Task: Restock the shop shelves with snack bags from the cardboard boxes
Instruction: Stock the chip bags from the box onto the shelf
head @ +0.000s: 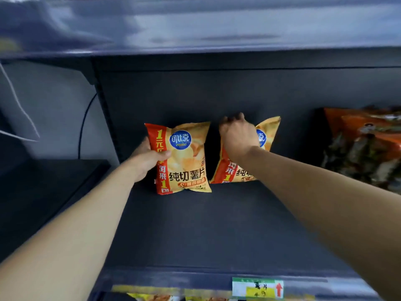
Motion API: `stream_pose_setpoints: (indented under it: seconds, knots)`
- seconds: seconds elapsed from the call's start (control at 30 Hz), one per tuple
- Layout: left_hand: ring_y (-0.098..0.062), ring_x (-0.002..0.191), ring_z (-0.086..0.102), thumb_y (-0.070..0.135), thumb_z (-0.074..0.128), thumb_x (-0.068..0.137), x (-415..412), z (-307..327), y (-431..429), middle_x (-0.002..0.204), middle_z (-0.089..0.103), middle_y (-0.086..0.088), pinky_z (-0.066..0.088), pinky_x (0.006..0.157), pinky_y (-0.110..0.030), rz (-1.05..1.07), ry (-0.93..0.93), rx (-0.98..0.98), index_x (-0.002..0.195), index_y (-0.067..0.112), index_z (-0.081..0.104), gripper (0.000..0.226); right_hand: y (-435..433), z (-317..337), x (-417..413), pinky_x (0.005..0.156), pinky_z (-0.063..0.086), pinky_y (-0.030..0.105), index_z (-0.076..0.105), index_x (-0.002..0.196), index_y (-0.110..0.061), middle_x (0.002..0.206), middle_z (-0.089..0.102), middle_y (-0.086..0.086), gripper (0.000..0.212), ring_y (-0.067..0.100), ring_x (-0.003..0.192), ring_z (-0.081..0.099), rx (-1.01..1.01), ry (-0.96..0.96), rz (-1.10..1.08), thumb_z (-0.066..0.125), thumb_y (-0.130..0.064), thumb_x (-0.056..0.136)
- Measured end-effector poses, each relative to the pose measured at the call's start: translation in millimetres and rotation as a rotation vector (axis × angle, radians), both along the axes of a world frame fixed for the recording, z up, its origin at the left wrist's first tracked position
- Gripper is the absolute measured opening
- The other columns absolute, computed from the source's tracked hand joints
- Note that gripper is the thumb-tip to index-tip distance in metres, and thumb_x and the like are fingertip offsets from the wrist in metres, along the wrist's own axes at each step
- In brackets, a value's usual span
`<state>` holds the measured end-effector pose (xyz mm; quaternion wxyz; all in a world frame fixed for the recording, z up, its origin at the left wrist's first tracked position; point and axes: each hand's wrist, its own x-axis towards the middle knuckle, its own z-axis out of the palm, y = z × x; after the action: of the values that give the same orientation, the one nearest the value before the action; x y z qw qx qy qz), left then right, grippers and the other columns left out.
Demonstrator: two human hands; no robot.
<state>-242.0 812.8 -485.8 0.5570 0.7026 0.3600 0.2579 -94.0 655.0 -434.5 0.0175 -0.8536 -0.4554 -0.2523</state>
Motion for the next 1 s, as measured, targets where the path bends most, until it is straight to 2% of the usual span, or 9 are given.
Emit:
stream_pose_setpoints:
  seconds: [0.13, 0.23, 0.33, 0.43, 0.53, 0.7, 0.83, 0.9, 1.0]
  knots:
    - [-0.02, 0.118, 0.054, 0.012, 0.067, 0.086, 15, -1, 11, 0.127, 0.059, 0.001, 0.042, 0.099, -0.038, 0.013, 0.027, 0.092, 0.131, 0.023, 0.042, 0.053, 17, -4, 11, 0.097, 0.042, 0.037, 0.053, 0.129, -0.008, 0.132, 0.051, 0.013, 0.039, 0.029, 0.128, 0.036, 0.12, 0.302, 0.042, 0.055, -0.028, 0.095]
    - [-0.016, 0.111, 0.051, 0.015, 0.074, 0.081, 18, -8, 5, 0.124, 0.053, 0.004, 0.042, 0.092, -0.035, -0.018, 0.039, 0.11, 0.142, 0.022, 0.027, 0.078, 6, -14, 25, 0.109, 0.028, 0.035, 0.038, 0.141, -0.014, 0.144, 0.038, 0.008, 0.058, 0.031, 0.132, 0.027, 0.173, 0.331, 0.049, 0.059, -0.031, 0.09]
    - [-0.02, 0.119, 0.05, 0.013, 0.081, 0.072, 23, -20, 1, 0.13, 0.051, 0.002, 0.042, 0.098, -0.039, -0.019, 0.108, 0.127, 0.146, 0.022, 0.014, 0.101, -15, -31, 39, 0.11, 0.027, 0.045, 0.018, 0.149, -0.022, 0.153, 0.02, 0.007, 0.077, 0.035, 0.136, 0.02, 0.228, 0.414, -0.084, 0.062, -0.035, 0.087]
    - [-0.023, 0.124, 0.048, 0.007, 0.08, 0.072, 32, -24, -1, 0.135, 0.049, -0.002, 0.04, 0.098, -0.036, 0.023, 0.091, 0.177, 0.148, 0.021, 0.014, 0.101, -24, -46, 47, 0.111, 0.029, 0.049, 0.007, 0.15, -0.025, 0.157, 0.006, 0.005, 0.101, 0.034, 0.139, 0.018, 0.317, 0.633, -0.126, 0.074, -0.039, 0.077]
    - [-0.021, 0.124, 0.048, 0.004, 0.078, 0.073, 38, -23, -2, 0.135, 0.05, -0.001, 0.039, 0.094, -0.031, 0.031, 0.09, 0.238, 0.147, 0.022, 0.02, 0.095, -27, -55, 47, 0.11, 0.033, 0.047, 0.004, 0.15, -0.024, 0.154, 0.012, 0.008, 0.11, 0.034, 0.137, 0.027, 0.45, 0.769, -0.095, 0.08, -0.036, 0.072]
    - [-0.028, 0.129, 0.044, 0.013, 0.079, 0.074, 36, -21, -12, 0.144, 0.041, -0.007, 0.042, 0.103, -0.043, 0.15, 0.171, 0.297, 0.15, 0.018, 0.018, 0.097, -35, -60, 37, 0.107, 0.038, 0.043, 0.004, 0.151, -0.02, 0.151, 0.021, 0.009, 0.106, 0.032, 0.134, 0.034, 0.483, 0.81, -0.113, 0.078, -0.031, 0.076]
    - [-0.029, 0.122, 0.049, 0.013, 0.07, 0.083, 34, -5, -49, 0.133, 0.044, -0.011, 0.045, 0.1, -0.043, 0.323, 0.121, 0.51, 0.131, 0.011, 0.042, 0.056, -58, -60, 30, 0.102, 0.041, 0.038, 0.023, 0.145, -0.012, 0.142, 0.036, 0.012, 0.071, 0.031, 0.128, 0.042, 0.536, 0.792, -0.123, 0.061, -0.012, 0.085]
    - [-0.022, 0.113, 0.053, 0.013, 0.065, 0.087, 39, 4, -81, 0.122, 0.052, -0.006, 0.046, 0.093, -0.033, 0.22, 0.065, 0.584, 0.121, 0.012, 0.05, 0.038, -75, -58, 26, 0.099, 0.039, 0.032, 0.036, 0.139, -0.007, 0.139, 0.043, 0.012, 0.056, 0.028, 0.127, 0.043, 0.522, 0.763, -0.125, 0.057, -0.01, 0.087]
    - [-0.01, 0.097, 0.053, 0.015, 0.063, 0.089, 53, 12, -141, 0.106, 0.054, 0.007, 0.042, 0.083, -0.021, -0.041, 0.021, 0.629, 0.111, 0.018, 0.056, 0.023, -108, -54, 22, 0.092, 0.045, 0.033, 0.05, 0.128, -0.008, 0.128, 0.055, 0.013, 0.041, 0.03, 0.117, 0.052, 0.52, 0.739, -0.134, 0.057, -0.013, 0.087]
